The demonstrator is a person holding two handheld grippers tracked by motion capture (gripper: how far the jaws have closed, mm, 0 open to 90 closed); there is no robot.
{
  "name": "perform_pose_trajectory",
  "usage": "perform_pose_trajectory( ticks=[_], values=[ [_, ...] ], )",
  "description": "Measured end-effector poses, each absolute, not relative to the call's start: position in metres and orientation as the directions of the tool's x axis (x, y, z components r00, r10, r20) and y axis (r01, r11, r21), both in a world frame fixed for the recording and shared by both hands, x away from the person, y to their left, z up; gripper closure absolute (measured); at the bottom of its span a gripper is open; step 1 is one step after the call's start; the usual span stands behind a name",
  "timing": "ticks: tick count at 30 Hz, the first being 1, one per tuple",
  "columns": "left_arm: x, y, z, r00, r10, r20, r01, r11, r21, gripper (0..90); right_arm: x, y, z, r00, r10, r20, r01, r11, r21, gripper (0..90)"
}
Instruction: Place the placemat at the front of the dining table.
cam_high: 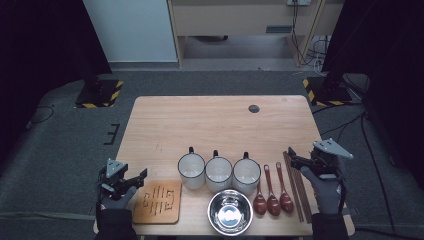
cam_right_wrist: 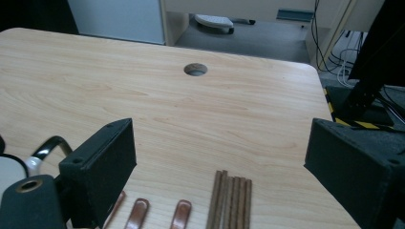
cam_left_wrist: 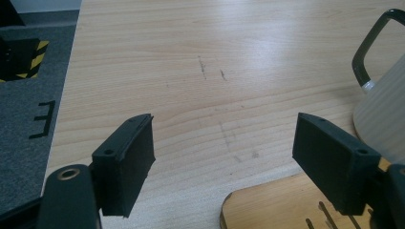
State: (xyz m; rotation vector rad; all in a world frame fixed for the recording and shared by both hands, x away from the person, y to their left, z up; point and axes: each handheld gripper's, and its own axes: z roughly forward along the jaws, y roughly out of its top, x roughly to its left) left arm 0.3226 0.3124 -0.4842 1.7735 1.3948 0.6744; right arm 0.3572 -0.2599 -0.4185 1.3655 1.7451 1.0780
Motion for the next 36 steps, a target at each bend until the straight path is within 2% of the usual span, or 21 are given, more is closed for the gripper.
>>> perform_pose_trajectory(
  ticks=[5, 14, 36],
  values=[
    [0.320, 0.312, -0.483, 0.266, 0.963, -0.054, 0.551, -0.106, 0.828, 20.2, 0.355, -0.243, -0.407, -0.242, 0.970, 0.008, 0.406, 0.094, 0.909, 10.3],
    [0.317, 0.312, -0.482, 0.271, 0.961, -0.057, 0.549, -0.106, 0.829, 19.0, 0.348, -0.213, -0.387, -0.284, 0.958, -0.022, 0.352, 0.126, 0.928, 10.4],
    [0.311, 0.314, -0.481, 0.272, 0.960, -0.062, 0.540, -0.099, 0.836, 17.9, 0.347, -0.119, -0.368, -0.414, 0.909, -0.058, 0.299, 0.195, 0.934, 8.1]
  ],
)
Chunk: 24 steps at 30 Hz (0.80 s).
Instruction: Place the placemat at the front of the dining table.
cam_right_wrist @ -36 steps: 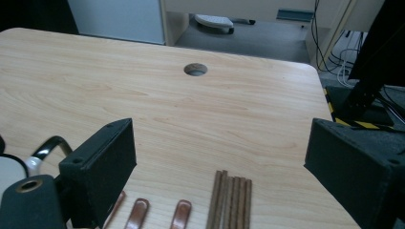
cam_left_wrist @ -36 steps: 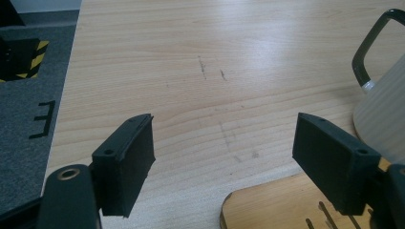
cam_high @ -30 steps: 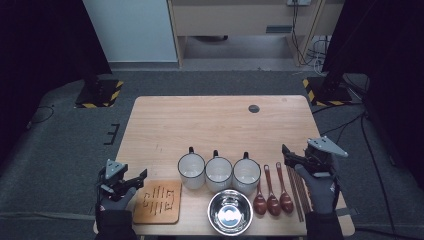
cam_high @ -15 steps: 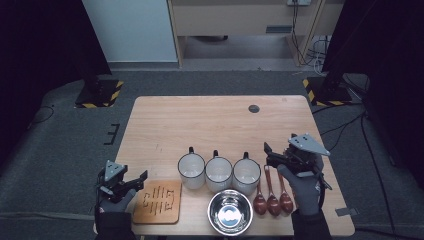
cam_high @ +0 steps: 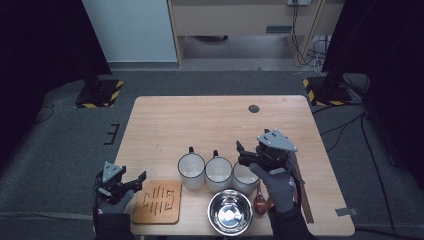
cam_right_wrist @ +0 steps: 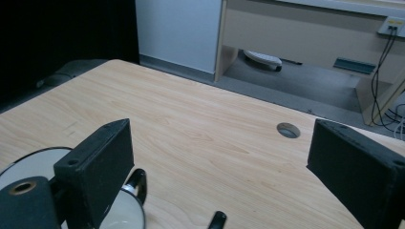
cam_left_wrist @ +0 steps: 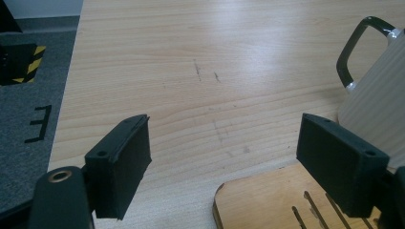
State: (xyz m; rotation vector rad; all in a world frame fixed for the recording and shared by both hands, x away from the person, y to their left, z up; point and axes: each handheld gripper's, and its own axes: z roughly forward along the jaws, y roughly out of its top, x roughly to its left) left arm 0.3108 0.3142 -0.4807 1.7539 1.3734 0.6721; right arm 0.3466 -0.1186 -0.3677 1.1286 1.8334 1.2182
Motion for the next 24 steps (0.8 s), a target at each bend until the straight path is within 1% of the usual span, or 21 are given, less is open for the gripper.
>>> perform_pose_trajectory(
  ticks=[4, 7, 13, 24],
  values=[
    [0.311, 0.315, -0.481, 0.270, 0.961, -0.061, 0.540, -0.098, 0.836, 17.7, 0.346, -0.109, -0.368, -0.428, 0.902, -0.062, 0.295, 0.204, 0.933, 8.4],
    [0.311, 0.317, -0.481, 0.266, 0.962, -0.064, 0.539, -0.094, 0.837, 17.6, 0.344, -0.098, -0.367, -0.442, 0.896, -0.037, 0.287, 0.180, 0.941, 9.0],
    [0.312, 0.316, -0.484, 0.264, 0.962, -0.063, 0.547, -0.096, 0.832, 17.5, 0.341, -0.078, -0.367, -0.475, 0.879, -0.051, 0.277, 0.204, 0.939, 7.3],
    [0.311, 0.316, -0.484, 0.268, 0.962, -0.059, 0.543, -0.100, 0.833, 17.1, 0.333, -0.048, -0.368, -0.515, 0.856, -0.040, 0.268, 0.206, 0.941, 6.3]
  ],
)
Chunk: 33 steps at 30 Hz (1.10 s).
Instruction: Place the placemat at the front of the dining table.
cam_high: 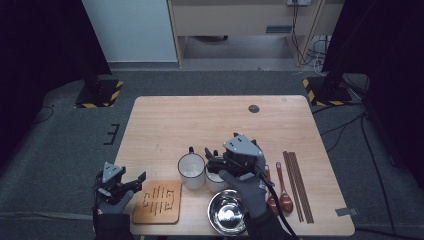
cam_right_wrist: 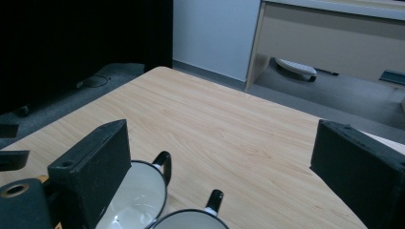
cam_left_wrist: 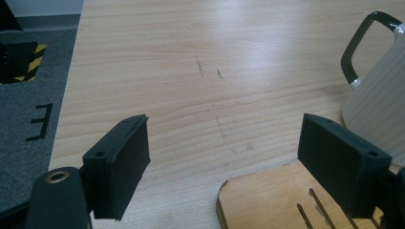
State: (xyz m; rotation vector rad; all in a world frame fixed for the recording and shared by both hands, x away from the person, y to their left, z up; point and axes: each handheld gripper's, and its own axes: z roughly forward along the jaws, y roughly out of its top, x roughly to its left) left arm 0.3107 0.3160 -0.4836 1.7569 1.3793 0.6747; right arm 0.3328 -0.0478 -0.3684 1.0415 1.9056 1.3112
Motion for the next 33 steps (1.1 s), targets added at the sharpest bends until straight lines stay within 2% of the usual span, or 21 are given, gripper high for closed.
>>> perform_pose_trajectory(
  ticks=[33],
  values=[
    [0.300, 0.322, -0.487, 0.255, 0.965, -0.063, 0.547, -0.090, 0.832, 16.3, 0.302, 0.040, -0.409, -0.659, 0.750, -0.048, 0.289, 0.312, 0.905, 6.9]
  ],
)
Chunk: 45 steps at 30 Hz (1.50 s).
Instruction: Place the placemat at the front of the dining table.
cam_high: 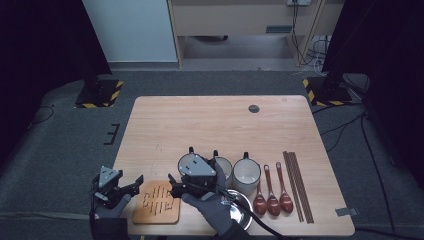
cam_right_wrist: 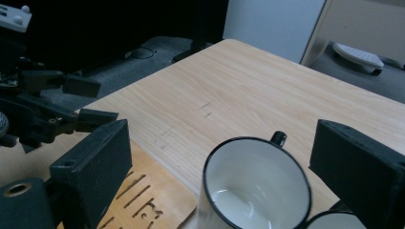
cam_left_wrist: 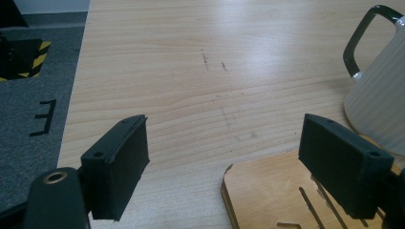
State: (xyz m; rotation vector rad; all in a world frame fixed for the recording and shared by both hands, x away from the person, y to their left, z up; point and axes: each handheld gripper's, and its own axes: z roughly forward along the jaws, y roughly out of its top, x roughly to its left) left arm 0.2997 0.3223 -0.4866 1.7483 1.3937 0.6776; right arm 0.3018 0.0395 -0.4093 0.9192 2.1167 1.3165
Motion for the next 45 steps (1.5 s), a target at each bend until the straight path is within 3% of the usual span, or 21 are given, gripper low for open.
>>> perform_pose_trajectory(
  ticks=[45],
  values=[
    [0.293, 0.316, -0.494, 0.280, 0.959, -0.054, 0.556, -0.116, 0.823, 14.1, 0.275, 0.090, -0.481, -0.732, 0.682, -0.005, 0.395, 0.430, 0.812, 6.8]
  ],
)
